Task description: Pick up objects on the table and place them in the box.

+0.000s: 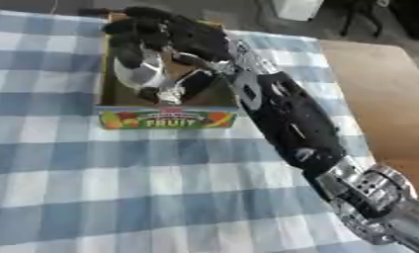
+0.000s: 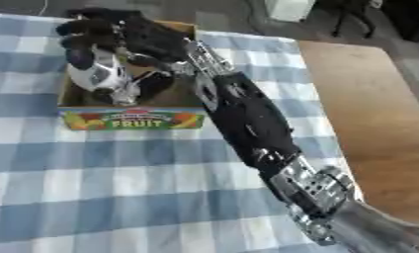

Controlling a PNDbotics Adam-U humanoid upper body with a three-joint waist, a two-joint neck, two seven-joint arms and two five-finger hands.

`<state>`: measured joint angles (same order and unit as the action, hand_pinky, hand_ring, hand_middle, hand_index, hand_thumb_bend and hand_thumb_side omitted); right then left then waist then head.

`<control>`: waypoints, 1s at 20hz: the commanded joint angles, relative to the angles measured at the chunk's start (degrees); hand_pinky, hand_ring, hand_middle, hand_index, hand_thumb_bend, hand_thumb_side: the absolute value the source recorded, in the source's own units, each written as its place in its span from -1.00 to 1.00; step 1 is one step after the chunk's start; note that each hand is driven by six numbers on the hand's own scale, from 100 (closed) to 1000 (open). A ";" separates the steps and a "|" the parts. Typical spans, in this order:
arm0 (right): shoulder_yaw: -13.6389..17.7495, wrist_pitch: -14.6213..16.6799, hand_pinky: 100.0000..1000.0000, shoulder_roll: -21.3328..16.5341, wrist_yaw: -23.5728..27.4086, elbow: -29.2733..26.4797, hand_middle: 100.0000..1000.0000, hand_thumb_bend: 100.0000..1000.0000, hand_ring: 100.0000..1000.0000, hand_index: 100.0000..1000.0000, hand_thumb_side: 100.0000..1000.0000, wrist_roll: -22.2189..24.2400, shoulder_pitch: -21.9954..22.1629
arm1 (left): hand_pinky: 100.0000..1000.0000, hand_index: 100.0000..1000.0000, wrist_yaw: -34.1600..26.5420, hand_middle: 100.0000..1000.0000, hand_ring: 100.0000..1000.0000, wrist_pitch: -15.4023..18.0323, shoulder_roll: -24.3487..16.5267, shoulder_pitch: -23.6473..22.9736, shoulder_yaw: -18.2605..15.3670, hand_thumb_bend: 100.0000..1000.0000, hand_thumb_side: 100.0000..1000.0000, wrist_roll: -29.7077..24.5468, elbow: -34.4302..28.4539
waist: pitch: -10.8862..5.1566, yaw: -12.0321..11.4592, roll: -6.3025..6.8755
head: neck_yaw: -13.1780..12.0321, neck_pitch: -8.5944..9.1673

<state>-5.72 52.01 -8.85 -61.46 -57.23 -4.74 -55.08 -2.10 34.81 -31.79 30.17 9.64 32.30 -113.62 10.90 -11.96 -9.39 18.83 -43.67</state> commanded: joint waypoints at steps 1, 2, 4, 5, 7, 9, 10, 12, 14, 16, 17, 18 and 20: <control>3.94 -0.08 1.00 -0.78 2.00 4.40 0.96 -0.13 0.80 0.99 0.87 -0.27 -2.80 | -0.10 0.42 -0.52 0.20 0.11 0.59 -0.17 1.25 -0.39 -1.00 0.60 0.45 -0.97 | -0.65 -0.12 0.81 | 2.12 -0.36; 4.50 -0.11 1.00 -1.01 2.03 4.96 0.96 -0.13 0.81 0.99 0.82 -0.18 -3.27 | -0.10 0.42 -0.51 0.20 0.11 0.52 -0.13 1.26 -0.42 -1.00 0.60 0.43 -0.97 | -0.62 -0.16 0.77 | 2.44 -0.41; 4.94 -0.43 1.00 -1.20 1.38 5.28 0.97 -0.13 0.82 0.99 0.79 0.15 -3.57 | -0.10 0.42 -0.16 0.19 0.12 0.52 -0.14 1.35 -0.56 -1.00 0.60 0.42 -0.97 | -0.61 -0.24 0.75 | 2.70 -0.44; 4.88 -0.44 1.00 -1.13 0.99 5.09 0.97 -0.13 0.82 1.00 0.80 0.25 -3.34 | -0.10 0.42 0.03 0.19 0.12 0.62 -0.18 1.43 -0.62 -1.00 0.60 0.47 -0.97 | -0.63 -0.26 0.78 | 2.70 -0.45; 4.08 -0.20 1.00 -0.71 1.18 3.60 0.98 -0.18 0.83 1.00 0.81 0.00 -2.30 | -0.10 0.42 0.27 0.19 0.12 0.70 -0.23 1.43 -0.65 -1.00 0.60 0.62 -0.97 | -0.70 -0.26 0.80 | 2.68 -0.45; 0.83 -0.09 1.00 -0.82 5.02 -2.48 0.97 -0.28 0.82 1.00 0.82 -1.74 0.23 | -0.09 0.41 0.42 0.19 0.13 0.68 -0.37 1.45 -0.70 -1.00 0.60 0.79 -0.97 | -0.94 -0.41 0.68 | 2.46 -0.45; -1.36 -0.07 1.00 -1.63 8.82 -6.95 0.94 -0.35 0.79 0.99 0.81 -2.71 2.01 | -0.09 0.41 0.45 0.19 0.13 0.68 -0.49 1.48 -0.75 -1.00 0.60 0.90 -0.97 | -1.08 -0.52 0.60 | 2.16 -0.44; -5.85 -0.05 0.98 -4.64 22.01 -17.26 0.95 -0.52 0.80 1.00 0.90 -4.97 7.01 | -0.09 0.41 0.49 0.19 0.13 0.61 -0.96 1.39 -1.01 -1.00 0.60 1.23 -0.97 | -1.48 -0.59 0.39 | 0.18 0.83; -8.41 -1.01 0.79 -7.62 37.54 -24.46 0.94 -0.63 0.78 1.00 1.00 -4.25 12.46 | -0.09 0.41 0.64 0.19 0.13 0.54 -1.50 0.87 -1.21 -1.00 0.60 1.48 -0.97 | -1.88 -0.23 0.36 | -2.65 2.99; -8.20 -6.81 0.45 -9.03 54.93 -34.34 0.68 -0.79 0.59 0.89 1.00 -1.36 17.86 | -0.09 0.41 0.99 0.19 0.13 0.60 -2.03 -0.09 -1.55 -1.00 0.60 1.82 -0.97 | -2.23 0.53 0.56 | -6.09 5.99; -6.98 -10.56 0.49 -9.79 63.67 -40.75 0.66 -0.77 0.62 0.88 1.00 0.51 20.35 | -0.09 0.41 1.21 0.19 0.13 0.60 -2.31 -0.65 -1.79 -1.00 0.60 2.09 -0.97 | -2.34 0.98 0.68 | -7.69 7.05; -5.39 -14.57 0.50 -10.58 72.12 -46.67 0.66 -0.77 0.62 0.87 1.00 2.88 22.38 | -0.09 0.41 1.48 0.19 0.12 0.59 -2.53 -1.12 -2.03 -1.00 0.60 2.40 -0.97 | -2.42 1.33 0.77 | -8.72 7.62; -0.62 -20.46 0.25 -10.77 88.30 -54.60 0.53 -1.00 0.47 0.71 0.92 7.35 25.72 | -0.10 0.41 2.19 0.19 0.11 0.30 -2.95 -2.33 -2.57 -1.00 0.59 3.12 -0.97 | -2.53 2.22 1.18 | -10.60 8.64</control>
<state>-8.75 35.17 -17.88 17.36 -105.56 0.39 -29.27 -0.48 34.53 -33.23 27.42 8.04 34.21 -113.65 9.34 -9.56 -8.80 9.67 -36.43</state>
